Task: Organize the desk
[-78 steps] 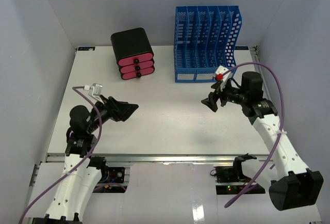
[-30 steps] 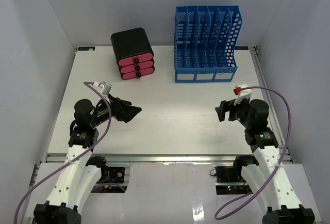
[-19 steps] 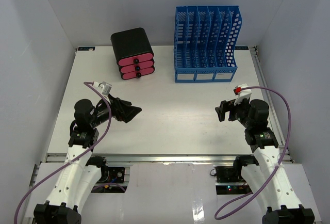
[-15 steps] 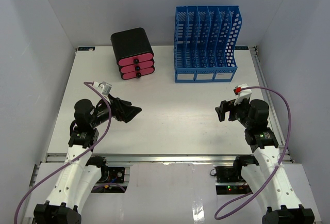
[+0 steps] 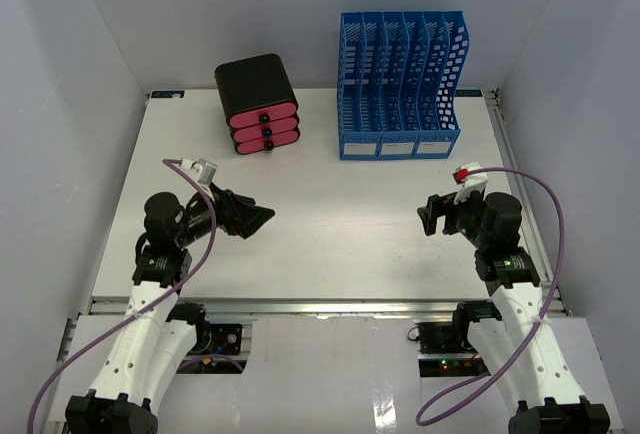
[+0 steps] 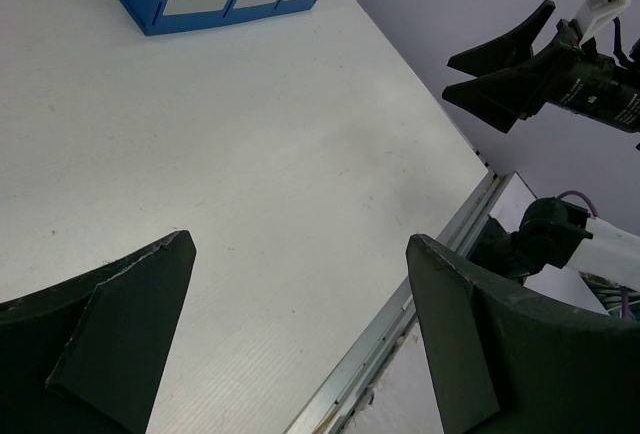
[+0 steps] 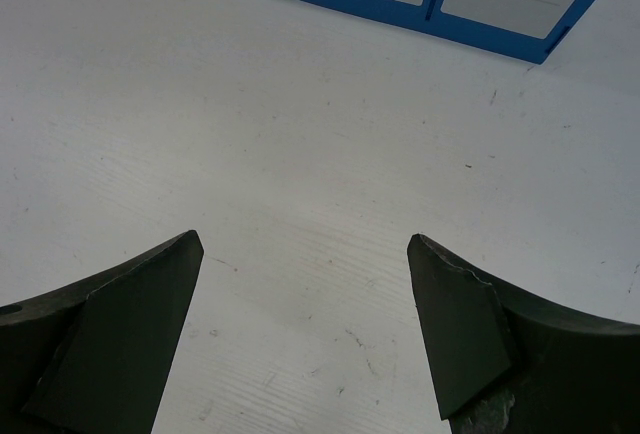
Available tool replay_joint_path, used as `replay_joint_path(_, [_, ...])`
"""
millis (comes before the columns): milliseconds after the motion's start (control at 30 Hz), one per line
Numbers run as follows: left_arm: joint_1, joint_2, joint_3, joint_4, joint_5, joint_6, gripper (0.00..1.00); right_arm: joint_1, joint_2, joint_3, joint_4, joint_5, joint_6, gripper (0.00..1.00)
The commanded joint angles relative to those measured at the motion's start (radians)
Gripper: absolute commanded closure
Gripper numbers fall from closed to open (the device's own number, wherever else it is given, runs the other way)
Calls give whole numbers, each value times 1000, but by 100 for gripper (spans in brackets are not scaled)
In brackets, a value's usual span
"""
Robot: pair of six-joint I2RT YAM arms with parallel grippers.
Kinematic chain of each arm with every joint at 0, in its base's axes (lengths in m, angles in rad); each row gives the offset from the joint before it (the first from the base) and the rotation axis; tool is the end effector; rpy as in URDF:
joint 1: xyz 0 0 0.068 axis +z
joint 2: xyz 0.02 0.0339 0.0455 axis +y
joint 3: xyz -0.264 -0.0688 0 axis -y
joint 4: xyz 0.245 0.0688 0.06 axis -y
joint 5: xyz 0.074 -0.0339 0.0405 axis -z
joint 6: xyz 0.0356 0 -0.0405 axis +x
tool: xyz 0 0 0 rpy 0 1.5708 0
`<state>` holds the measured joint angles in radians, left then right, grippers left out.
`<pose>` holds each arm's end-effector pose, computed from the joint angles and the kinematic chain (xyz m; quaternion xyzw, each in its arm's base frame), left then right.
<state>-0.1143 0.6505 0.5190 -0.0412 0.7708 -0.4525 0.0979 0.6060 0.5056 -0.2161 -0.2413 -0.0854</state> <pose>0.1549 -0.0427 0.2836 0.1191 0.7399 -0.4430 0.4920 0.1544 0.0237 0.2652 -0.1439 0.7940 0.1011 0.5820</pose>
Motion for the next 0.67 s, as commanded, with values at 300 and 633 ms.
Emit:
replay_joint_path(300, [1, -27, -1, -6, 2, 14, 2, -17, 5, 2, 31, -6, -2, 10])
replay_joint_path(633, [1, -34, -3, -8, -3, 14, 2, -23, -2, -1, 35, -7, -2, 10])
